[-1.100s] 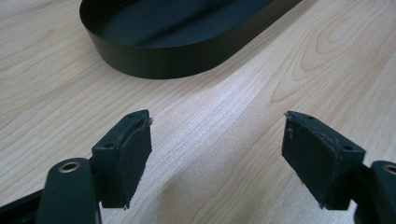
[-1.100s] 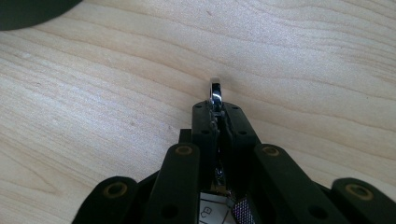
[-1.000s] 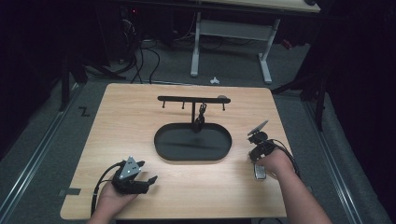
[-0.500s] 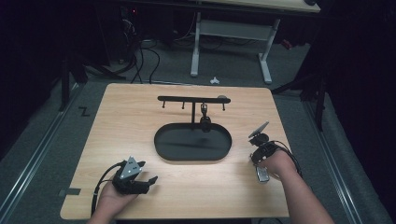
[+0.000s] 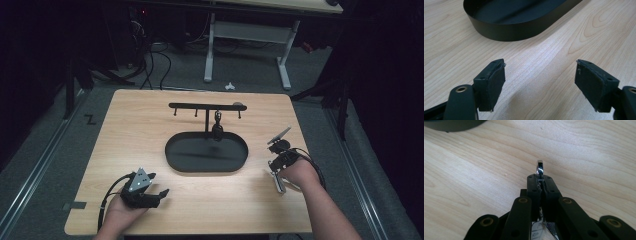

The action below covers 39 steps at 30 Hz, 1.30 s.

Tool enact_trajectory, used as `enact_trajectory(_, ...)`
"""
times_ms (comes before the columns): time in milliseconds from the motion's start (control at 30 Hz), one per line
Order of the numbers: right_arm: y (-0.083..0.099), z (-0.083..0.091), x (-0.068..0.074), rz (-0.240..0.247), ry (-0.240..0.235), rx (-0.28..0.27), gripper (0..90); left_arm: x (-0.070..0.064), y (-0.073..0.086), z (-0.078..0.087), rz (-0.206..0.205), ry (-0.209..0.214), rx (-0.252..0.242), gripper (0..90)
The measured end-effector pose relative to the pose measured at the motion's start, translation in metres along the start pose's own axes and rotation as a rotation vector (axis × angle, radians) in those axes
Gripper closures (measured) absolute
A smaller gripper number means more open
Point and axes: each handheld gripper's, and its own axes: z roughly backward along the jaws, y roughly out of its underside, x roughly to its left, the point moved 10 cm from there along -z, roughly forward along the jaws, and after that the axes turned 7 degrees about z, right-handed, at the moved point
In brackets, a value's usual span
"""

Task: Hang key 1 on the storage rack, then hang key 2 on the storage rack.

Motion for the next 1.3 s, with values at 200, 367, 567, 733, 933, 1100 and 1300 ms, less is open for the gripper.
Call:
enact_trajectory(200, -0.003, 0.014, 0.001, -0.007, 0.000, -0.035, 86.4, -0.001, 0.000, 0.000, -0.005, -0.001, 0.001, 24.9)
enact_trajectory(367, -0.006, 0.024, 0.002, -0.001, 0.002, -0.057, 86.4, 0.000, 0.000, 0.000, -0.003, 0.000, -0.004, 24.9)
enact_trajectory(567, -0.009, 0.034, 0.005, 0.002, -0.002, -0.079, 86.4, -0.003, -0.004, -0.001, -0.006, 0.009, -0.021, 24.8)
enact_trajectory(733, -0.012, 0.042, 0.007, 0.005, -0.004, -0.097, 86.4, -0.004, -0.004, 0.000, -0.016, 0.016, -0.017, 24.8)
enact_trajectory(933, -0.012, 0.051, 0.012, 0.017, 0.002, -0.104, 86.4, -0.005, -0.008, 0.004, -0.008, 0.016, -0.039, 24.8)
enact_trajectory(1100, -0.017, 0.064, 0.012, 0.036, 0.019, -0.108, 86.4, -0.004, -0.004, 0.008, -0.003, 0.010, -0.036, 24.8)
enact_trajectory(1300, -0.024, 0.080, 0.015, 0.042, 0.022, -0.122, 86.4, -0.003, -0.004, 0.010, 0.015, 0.012, -0.044, 24.8)
